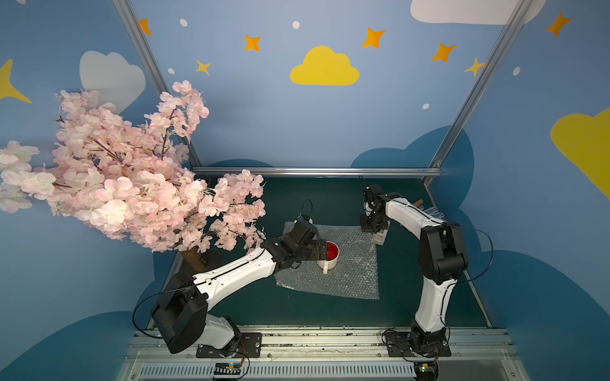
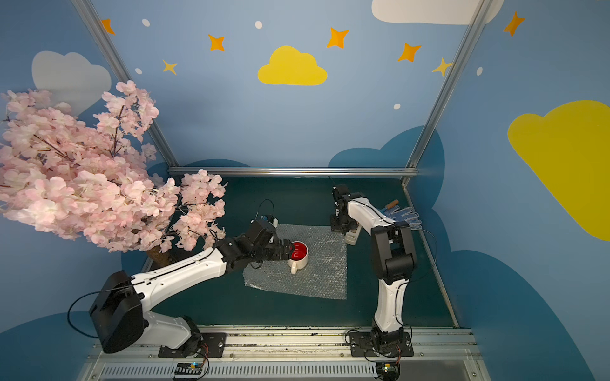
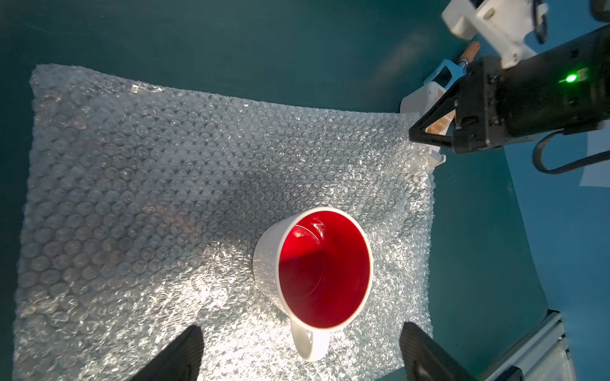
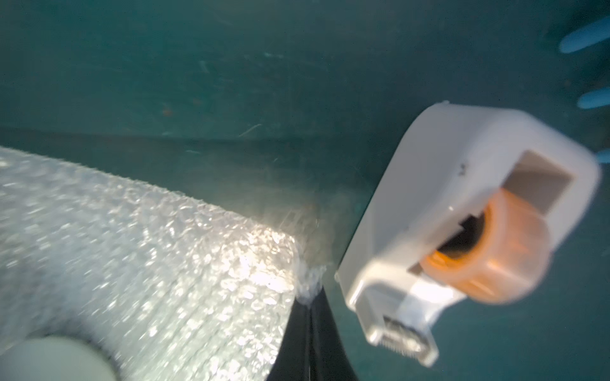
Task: Wrap mugs in bubble wrap
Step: Wrap the mug in bubble wrap.
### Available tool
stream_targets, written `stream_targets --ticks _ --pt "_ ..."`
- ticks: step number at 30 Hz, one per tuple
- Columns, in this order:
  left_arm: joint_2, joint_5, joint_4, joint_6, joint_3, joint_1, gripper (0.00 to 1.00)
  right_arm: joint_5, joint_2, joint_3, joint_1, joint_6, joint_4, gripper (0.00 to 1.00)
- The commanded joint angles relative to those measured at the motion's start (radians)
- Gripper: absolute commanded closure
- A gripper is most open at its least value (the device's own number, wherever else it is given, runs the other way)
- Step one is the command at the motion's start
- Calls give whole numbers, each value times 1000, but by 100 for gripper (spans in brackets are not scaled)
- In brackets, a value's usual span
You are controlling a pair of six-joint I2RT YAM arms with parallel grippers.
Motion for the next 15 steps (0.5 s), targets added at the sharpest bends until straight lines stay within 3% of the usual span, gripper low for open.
stream_targets --ticks 1,10,15 --pt "1 22 52 -16 -28 13 9 -119 -119 -9 19 -2 -27 100" --pt "-6 87 105 -50 -65 66 12 -435 -265 -77 74 39 -11 100" --pt "-12 94 88 -54 -66 100 12 -547 -301 -111 132 100 35 100"
